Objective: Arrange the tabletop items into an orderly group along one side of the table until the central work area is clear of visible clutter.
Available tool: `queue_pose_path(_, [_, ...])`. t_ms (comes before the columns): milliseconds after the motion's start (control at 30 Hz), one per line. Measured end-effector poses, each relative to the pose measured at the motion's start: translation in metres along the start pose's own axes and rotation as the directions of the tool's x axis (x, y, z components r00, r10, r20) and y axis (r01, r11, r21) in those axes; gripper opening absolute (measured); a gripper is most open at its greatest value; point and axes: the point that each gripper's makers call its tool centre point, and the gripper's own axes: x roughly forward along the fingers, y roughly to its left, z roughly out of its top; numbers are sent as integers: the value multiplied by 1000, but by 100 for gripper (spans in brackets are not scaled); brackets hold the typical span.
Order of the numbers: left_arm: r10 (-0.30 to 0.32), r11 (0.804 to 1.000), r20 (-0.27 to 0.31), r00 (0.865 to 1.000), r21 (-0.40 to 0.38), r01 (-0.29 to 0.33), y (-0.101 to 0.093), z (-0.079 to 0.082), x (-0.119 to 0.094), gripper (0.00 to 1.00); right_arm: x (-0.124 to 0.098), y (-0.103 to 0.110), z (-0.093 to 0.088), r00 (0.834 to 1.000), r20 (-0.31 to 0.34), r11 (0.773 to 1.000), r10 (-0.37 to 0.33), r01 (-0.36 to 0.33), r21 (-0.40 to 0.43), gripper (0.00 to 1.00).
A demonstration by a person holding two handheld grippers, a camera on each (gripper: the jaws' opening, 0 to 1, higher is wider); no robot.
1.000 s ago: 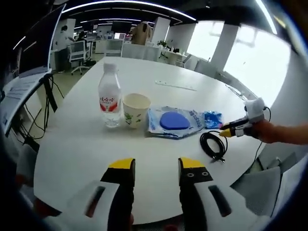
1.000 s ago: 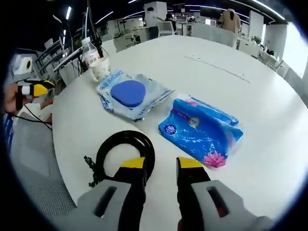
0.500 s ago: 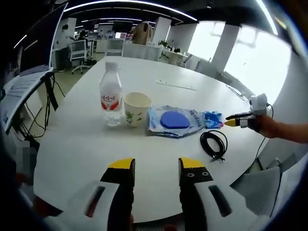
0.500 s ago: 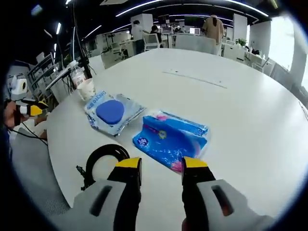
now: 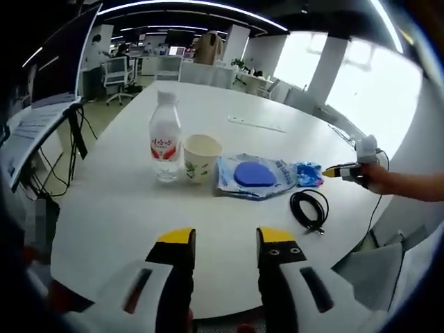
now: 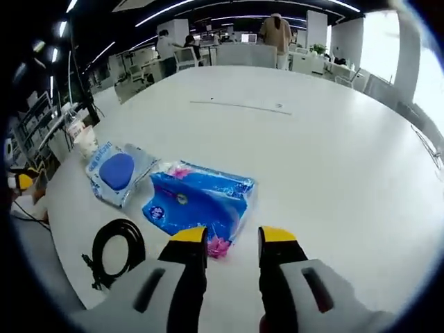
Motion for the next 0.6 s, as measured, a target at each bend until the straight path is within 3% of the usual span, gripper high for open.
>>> queue_pose_path(233, [15, 1000, 2, 1000, -10, -15, 2, 0, -4, 34, 12, -3, -1, 1000, -6, 998, 7, -6, 63, 16])
queue_pose_path(400, [22, 1000, 2, 1000, -14, -21, 4, -1, -6, 34, -12, 15, -5, 1000, -2, 997, -6, 7, 75, 3])
queue_pose_path(600, [21, 1000, -1, 1000, -13, -21, 4, 0, -5, 33, -29, 24, -8, 1000, -1, 997, -7, 7, 77, 2])
